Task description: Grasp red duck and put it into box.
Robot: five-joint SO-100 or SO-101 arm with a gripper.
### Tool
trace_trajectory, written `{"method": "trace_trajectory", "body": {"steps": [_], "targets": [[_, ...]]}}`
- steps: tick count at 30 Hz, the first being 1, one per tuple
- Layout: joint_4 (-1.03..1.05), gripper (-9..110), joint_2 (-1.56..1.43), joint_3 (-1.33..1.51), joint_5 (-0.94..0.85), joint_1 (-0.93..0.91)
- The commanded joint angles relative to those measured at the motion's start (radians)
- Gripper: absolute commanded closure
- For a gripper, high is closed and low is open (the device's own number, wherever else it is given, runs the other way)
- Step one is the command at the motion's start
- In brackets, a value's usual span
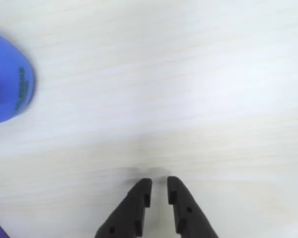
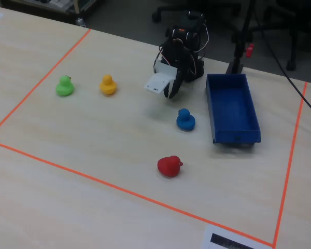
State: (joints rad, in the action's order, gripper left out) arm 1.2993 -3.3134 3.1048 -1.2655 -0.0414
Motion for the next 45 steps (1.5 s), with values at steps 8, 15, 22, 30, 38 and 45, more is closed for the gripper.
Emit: {"method": "trace_trajectory", "body": {"steps": [8, 15, 22, 30, 38, 45], "targets": [[0.009, 101, 0.003, 0.006, 0.012, 0.003], [0.009, 101, 0.003, 0.006, 0.012, 0.003], [0.009, 101, 0.002, 0.006, 0.011, 0.015], [0.009, 101, 0.002, 0.006, 0.011, 0.015], [-0.035, 101, 0.005, 0.006, -0.002, 0.018], [-0.442, 86, 0.466, -0.249, -0.043, -0.064]]}}
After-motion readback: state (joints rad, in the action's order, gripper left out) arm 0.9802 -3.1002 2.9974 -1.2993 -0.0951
